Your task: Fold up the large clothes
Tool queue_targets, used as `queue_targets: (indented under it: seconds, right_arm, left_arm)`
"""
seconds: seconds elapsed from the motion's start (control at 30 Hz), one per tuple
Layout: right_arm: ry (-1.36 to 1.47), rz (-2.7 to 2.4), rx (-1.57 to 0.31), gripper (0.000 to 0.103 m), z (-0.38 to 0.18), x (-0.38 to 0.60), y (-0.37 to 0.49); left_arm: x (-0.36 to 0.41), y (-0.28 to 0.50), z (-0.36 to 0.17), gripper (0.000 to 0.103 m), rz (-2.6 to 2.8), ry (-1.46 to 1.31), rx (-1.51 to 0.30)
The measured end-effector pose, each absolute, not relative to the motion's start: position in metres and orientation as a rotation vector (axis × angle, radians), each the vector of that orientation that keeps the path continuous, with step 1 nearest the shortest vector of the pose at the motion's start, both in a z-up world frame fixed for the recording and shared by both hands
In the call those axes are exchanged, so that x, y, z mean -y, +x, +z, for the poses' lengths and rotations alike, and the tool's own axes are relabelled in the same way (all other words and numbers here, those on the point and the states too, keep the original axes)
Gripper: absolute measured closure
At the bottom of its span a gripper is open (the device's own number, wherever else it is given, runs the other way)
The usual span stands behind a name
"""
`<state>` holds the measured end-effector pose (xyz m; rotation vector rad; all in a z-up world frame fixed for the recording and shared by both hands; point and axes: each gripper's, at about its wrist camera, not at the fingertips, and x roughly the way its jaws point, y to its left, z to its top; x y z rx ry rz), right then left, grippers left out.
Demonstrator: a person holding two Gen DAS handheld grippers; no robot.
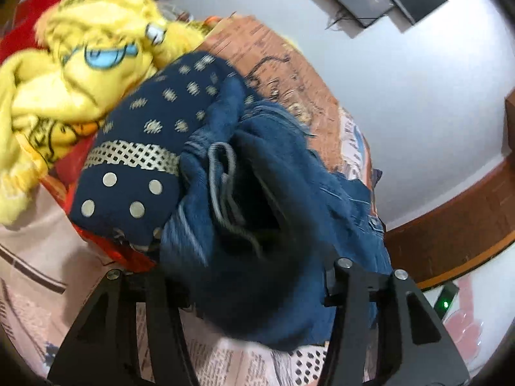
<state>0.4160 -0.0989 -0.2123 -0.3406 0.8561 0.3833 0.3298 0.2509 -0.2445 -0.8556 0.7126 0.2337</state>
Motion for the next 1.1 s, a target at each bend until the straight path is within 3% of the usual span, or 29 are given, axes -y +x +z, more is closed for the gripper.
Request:
queue_targets:
  seconds: [0.2, 0.27, 0.33, 0.73, 1.1]
  right_arm:
    - [-0.347, 0.382, -0.859, 0.010, -0.213, 0.097, 0.415]
    - [-0.350, 0.383, -0.870, 0.010, -0.210, 0.096, 0.415]
    - [-0.345, 0.388, -0.876, 0.010, -0.207, 0.095, 0.414]
    - [-0.217, 0.567, -0.824, 0.010, -0.164, 0.048, 0.397]
    - [-0.262, 0.683, -0.962, 0.010, -0.221, -0.004, 0.392]
  left_arm:
    - [-0.263, 0.343, -0.244, 0.059, 0.267, -0.866, -0.683]
    - [-0.261, 0.350, -0.238, 0.070, 0.279, -0.823, -0.690]
    - [-0.258, 0.355, -0.227, 0.074, 0.270, -0.786, -0.679]
    - [-0.208, 0.366, -0.110, 0.079, 0.136, -0.598, -0.469]
    - [-0.145, 0.399, -0.113, 0.079, 0.106, -0.425, -0.559]
